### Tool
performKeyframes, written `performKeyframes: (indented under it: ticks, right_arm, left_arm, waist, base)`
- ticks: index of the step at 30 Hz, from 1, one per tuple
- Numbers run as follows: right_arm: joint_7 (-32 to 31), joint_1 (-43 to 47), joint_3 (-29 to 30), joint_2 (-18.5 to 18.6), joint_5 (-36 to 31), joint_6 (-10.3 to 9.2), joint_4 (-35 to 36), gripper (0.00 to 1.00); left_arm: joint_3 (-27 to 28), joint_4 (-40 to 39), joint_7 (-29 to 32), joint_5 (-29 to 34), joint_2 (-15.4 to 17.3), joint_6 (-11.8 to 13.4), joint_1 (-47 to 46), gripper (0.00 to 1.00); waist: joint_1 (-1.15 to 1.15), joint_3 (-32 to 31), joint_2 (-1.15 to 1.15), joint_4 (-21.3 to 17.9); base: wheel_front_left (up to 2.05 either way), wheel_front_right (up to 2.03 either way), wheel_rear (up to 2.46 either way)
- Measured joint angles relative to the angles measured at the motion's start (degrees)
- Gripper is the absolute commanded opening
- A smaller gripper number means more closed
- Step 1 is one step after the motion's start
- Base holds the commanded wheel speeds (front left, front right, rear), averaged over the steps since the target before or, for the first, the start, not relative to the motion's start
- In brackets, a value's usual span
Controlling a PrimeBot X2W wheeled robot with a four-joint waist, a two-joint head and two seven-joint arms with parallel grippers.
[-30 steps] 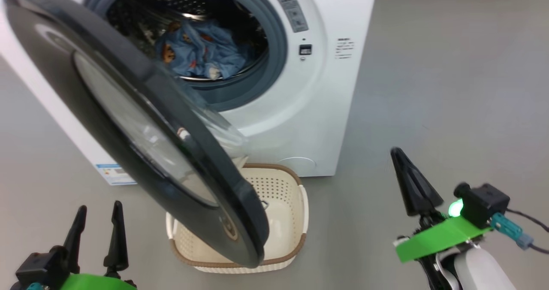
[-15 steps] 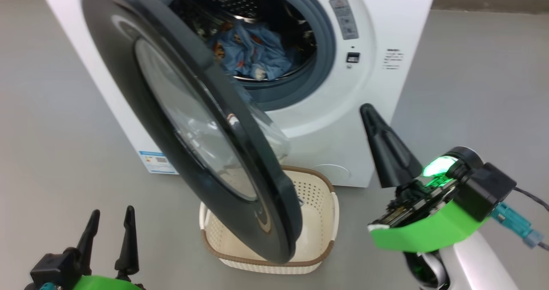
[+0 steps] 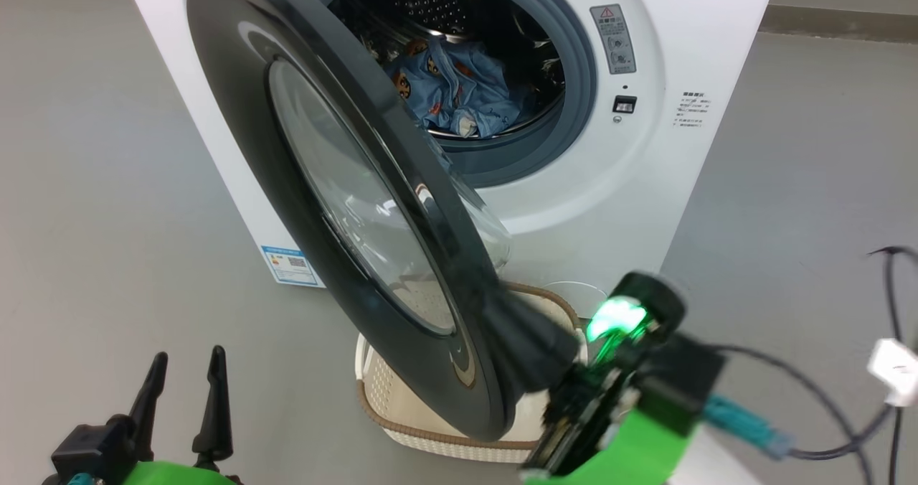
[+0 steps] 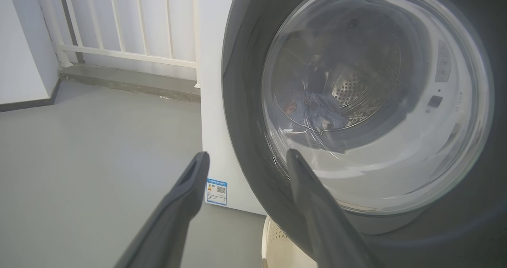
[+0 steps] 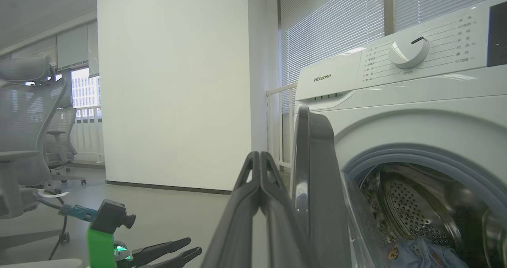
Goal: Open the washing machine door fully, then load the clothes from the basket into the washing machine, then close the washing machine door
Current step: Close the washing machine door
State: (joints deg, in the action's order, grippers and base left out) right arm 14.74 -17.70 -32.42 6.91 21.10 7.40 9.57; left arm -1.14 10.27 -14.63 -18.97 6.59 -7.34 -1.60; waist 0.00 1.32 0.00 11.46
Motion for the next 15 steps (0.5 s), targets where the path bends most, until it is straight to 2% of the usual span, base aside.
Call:
performKeyframes:
  ticks: [9,15]
  right_arm:
    - [0.0,-0.82,-10.82,2.58,0.53,0.0,-7.54,0.0]
    - [-0.01,-1.42,-13.08,3.05,2.59,0.0,-14.22,0.0]
  left_arm:
    - [0.15,0.05,0.0,-0.01,-0.2,0.0,0.01,1.0]
    - [0.27,0.07,0.01,-0.02,-0.2,0.0,0.01,1.0]
  waist:
    - [0.0,0.04,0.0,0.12]
    - [0.0,0.22,0.0,0.12]
  base:
    - [0.0,0.0,0.0]
    - [0.0,0.0,0.0]
